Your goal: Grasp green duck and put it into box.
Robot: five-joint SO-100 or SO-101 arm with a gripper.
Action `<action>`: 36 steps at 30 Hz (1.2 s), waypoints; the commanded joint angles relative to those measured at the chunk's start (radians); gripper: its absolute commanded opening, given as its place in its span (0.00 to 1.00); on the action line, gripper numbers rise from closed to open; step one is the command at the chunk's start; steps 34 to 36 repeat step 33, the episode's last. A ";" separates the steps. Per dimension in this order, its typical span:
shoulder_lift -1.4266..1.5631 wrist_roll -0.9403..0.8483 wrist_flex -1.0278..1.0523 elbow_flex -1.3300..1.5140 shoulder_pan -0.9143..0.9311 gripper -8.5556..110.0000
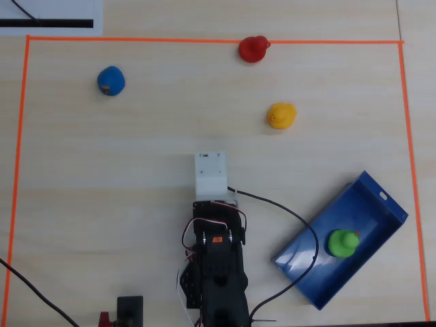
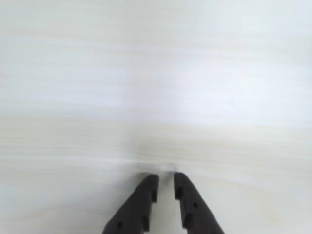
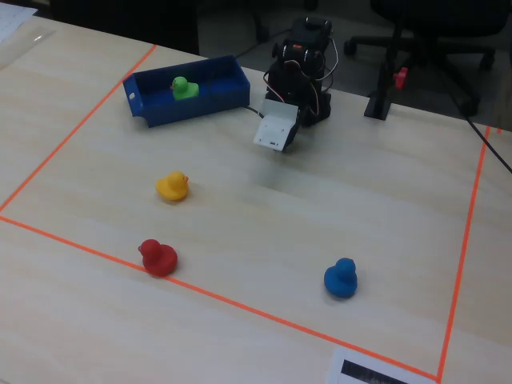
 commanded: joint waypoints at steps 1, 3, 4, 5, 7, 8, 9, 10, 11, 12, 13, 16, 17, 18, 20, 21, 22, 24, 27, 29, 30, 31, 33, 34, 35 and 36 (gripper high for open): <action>0.000 -0.005 0.012 0.006 0.021 0.07; 0.000 -0.005 0.012 0.006 0.025 0.07; 0.000 -0.005 0.012 0.006 0.029 0.08; 0.000 -0.005 0.012 0.006 0.034 0.08; 0.000 -0.005 0.012 0.008 0.038 0.08; 0.000 -0.005 0.012 0.008 0.038 0.08; 0.000 -0.005 0.012 0.008 0.038 0.08; 0.000 -0.005 0.012 0.008 0.038 0.08; 0.000 -0.005 0.012 0.008 0.038 0.08; 0.000 -0.005 0.012 0.008 0.038 0.08; 0.000 -0.005 0.012 0.008 0.038 0.08; 0.000 -0.005 0.012 0.008 0.038 0.08; 0.000 -0.005 0.012 0.008 0.038 0.08; 0.000 -0.005 0.012 0.008 0.038 0.08; 0.000 -0.005 0.012 0.008 0.038 0.08; 0.000 -0.005 0.012 0.008 0.038 0.08; 0.000 -0.005 0.012 0.008 0.038 0.08; 0.000 -0.005 0.012 0.008 0.038 0.08; 0.000 -0.005 0.012 0.008 0.038 0.08; 0.000 -0.005 0.012 0.008 0.038 0.08; 0.000 -0.005 0.012 0.008 0.038 0.08; 0.000 -0.005 0.012 0.008 0.038 0.08; 0.000 -0.005 0.012 0.008 0.038 0.08; 0.000 -0.005 0.012 0.008 0.038 0.08; 0.000 -0.005 0.012 0.008 0.038 0.08; 0.000 -0.005 0.012 0.008 0.038 0.08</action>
